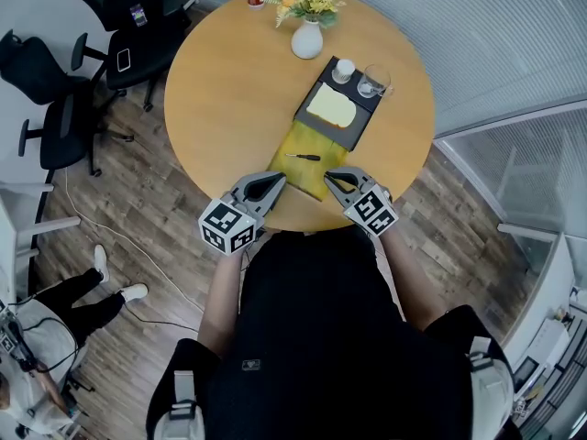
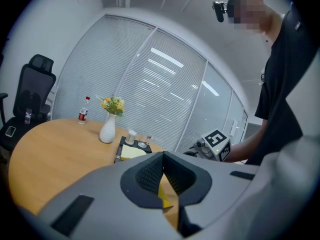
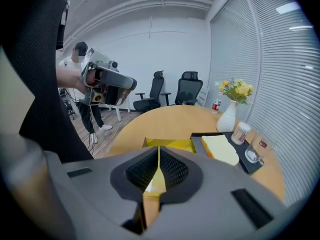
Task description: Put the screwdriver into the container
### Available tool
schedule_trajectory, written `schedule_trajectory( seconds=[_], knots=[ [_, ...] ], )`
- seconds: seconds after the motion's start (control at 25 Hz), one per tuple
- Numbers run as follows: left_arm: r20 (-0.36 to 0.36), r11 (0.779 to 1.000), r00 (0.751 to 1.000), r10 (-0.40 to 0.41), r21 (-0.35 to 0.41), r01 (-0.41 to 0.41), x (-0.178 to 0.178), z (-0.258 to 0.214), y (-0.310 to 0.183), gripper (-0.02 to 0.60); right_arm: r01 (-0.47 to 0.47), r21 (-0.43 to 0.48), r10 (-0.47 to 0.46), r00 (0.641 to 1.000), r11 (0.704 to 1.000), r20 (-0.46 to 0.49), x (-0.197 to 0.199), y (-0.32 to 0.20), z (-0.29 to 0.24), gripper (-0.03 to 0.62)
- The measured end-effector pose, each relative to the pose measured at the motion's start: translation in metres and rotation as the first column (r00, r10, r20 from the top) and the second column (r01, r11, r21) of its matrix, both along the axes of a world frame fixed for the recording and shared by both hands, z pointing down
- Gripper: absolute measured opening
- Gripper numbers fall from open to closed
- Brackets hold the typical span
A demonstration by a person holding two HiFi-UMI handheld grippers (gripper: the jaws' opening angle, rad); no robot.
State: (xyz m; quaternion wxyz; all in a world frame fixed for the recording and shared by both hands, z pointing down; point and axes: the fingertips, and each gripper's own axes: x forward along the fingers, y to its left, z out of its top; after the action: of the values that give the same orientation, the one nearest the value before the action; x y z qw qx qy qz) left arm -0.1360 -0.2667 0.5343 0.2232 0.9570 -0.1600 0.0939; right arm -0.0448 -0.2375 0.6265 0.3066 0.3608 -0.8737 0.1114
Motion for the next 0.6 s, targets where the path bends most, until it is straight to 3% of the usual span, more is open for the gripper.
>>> schedule_trajectory(
  seconds=[0.6],
  knots=[
    [0.003,1.000,1.000,0.007,0.001,-0.007,-0.0048,0.0005,0.0021,0.005,-0.021,-0.009,0.021,1.000,1.000,0.005,-0.0013,0.0061,0.0031,0.009]
  ],
)
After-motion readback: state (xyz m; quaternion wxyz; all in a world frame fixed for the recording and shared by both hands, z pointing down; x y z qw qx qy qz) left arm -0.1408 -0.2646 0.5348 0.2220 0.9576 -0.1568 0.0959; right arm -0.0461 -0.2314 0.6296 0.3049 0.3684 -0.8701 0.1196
